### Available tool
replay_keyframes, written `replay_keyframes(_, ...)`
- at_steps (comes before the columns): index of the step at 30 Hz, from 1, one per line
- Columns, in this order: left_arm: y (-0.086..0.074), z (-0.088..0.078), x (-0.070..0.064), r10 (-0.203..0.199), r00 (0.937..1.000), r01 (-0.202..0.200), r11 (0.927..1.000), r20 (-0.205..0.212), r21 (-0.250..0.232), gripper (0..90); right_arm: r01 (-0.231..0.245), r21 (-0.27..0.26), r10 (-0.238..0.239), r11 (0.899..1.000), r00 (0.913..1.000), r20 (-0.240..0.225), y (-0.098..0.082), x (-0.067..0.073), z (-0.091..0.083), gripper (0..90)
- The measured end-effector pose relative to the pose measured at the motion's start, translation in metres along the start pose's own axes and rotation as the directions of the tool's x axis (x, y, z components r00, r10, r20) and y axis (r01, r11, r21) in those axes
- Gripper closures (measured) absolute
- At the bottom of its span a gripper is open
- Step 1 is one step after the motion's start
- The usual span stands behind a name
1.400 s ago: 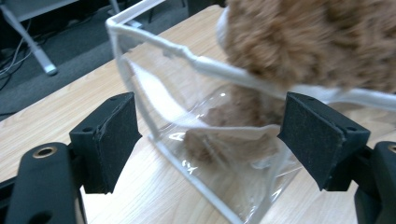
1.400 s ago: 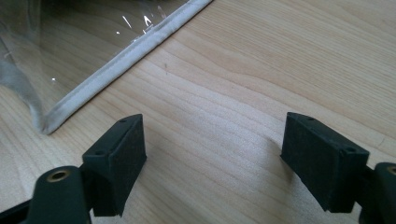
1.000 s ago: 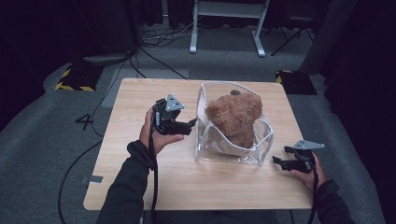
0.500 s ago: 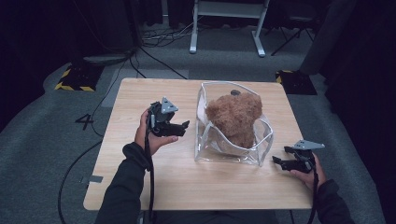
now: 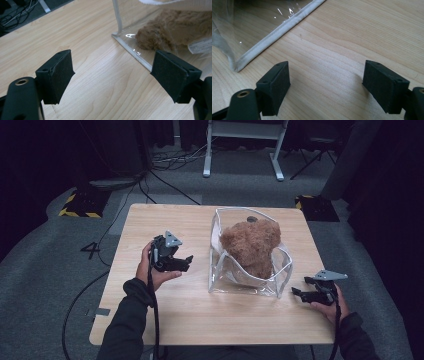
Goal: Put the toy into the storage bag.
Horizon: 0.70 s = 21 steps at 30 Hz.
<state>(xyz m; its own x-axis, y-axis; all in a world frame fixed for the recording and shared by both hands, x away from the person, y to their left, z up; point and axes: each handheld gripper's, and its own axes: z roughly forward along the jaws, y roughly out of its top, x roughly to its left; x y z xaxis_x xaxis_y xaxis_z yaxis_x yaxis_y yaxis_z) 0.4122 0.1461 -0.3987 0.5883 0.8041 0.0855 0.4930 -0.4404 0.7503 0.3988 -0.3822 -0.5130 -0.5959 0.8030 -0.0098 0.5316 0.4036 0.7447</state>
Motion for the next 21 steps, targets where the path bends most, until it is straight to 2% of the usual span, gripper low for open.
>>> replay_keyframes(3,-0.006,0.0,0.001,0.005,0.9998,-0.005,0.9999,-0.018,0.014,17.7,0.001,0.0,-0.001,1.0,1.0,0.0,0.0,0.0,0.0,21.6)
replay_keyframes(21,-0.04,-0.004,0.011,-0.01,0.9997,0.011,0.9987,-0.024,0.051,17.0,0.0,0.0,0.0,1.0,1.0,0.0,0.0,0.0,0.0,21.6)
